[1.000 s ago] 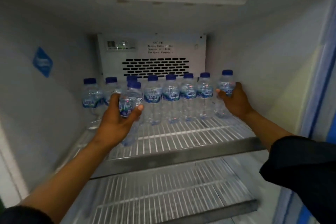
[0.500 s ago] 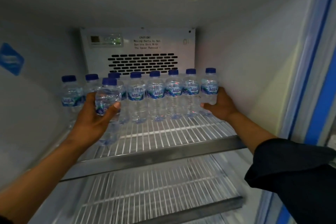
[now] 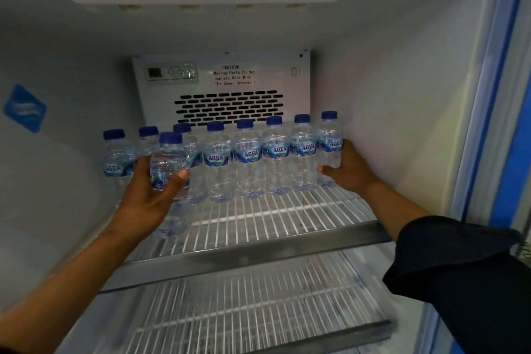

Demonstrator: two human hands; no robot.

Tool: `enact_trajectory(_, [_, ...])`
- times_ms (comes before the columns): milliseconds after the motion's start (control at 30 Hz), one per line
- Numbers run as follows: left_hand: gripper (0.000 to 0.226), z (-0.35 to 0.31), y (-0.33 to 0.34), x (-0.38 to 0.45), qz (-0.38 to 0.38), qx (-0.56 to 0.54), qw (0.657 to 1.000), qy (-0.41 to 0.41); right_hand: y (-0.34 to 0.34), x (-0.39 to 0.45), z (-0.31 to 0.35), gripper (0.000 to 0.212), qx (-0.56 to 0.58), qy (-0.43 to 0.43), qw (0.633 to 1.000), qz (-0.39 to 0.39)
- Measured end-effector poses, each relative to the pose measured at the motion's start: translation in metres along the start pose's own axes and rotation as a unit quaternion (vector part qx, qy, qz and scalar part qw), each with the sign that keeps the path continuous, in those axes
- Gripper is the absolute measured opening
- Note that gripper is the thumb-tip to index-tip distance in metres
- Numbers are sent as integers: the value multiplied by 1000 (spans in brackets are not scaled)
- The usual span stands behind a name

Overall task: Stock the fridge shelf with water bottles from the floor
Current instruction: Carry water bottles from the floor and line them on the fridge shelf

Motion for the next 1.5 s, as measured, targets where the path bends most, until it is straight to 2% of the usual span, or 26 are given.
enact_trajectory(200, [59,-1,2,-1,2,-8,1000,-2,1,3,-4,70,7,22,1000,-3])
enact_trajectory(367, [60,-2,2,0,0,-4,1000,-4,1,1,-2,64,14,3,1000,-7])
enact_trajectory(533, [62,-2,1,-1,4,-3,1000,-11,1,-2,8,57,-6,22,1000,15])
enact_trajectory(600, [63,-4,1,-2,0,-4,1000,-9,3,-7,11,66,-60,71,995,25])
enact_trajectory(667, [63,-7,1,-5,-9,-2,1000,-1,7,-18,15,87,-126,154,979,49])
enact_trajectory(733, [61,-11,3,-9,-19,8,1000,8,13,-33,25,97,-123,182,972,86])
enact_trajectory(800, [59,-17,5,-12,-23,23,999,16,21,-51,43,95,-95,138,979,113])
enact_trajectory(867, [55,-25,5,-15,-18,26,999,31,34,-72,66,91,-124,69,977,160])
enact_trajectory(967, [60,-32,-4,-14,-4,28,998,48,64,-99,96,89,-193,-46,951,235])
enact_trajectory(1067, [53,-40,-23,-2,19,80,996,27,93,-123,119,90,-247,-148,922,260])
enact_trajectory(1267, [55,-54,-56,18,49,174,983,-20,139,-172,146,81,-341,-286,880,168])
enact_trajectory(1433, [61,-50,-80,24,18,211,976,-48,148,-187,149,73,-357,-306,876,106])
enact_trajectory(1500, [54,-45,-88,26,6,237,970,-59,149,-187,148,71,-355,-306,877,102])
Point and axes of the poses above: each hand's wrist, its own x-axis towards the middle knuckle, its own y-axis out of the palm, z = x × y, the point moved 3 cm from there along x, towards the middle knuckle, and after that the axes turned 2 degrees about -x, right-handed, at the moved point
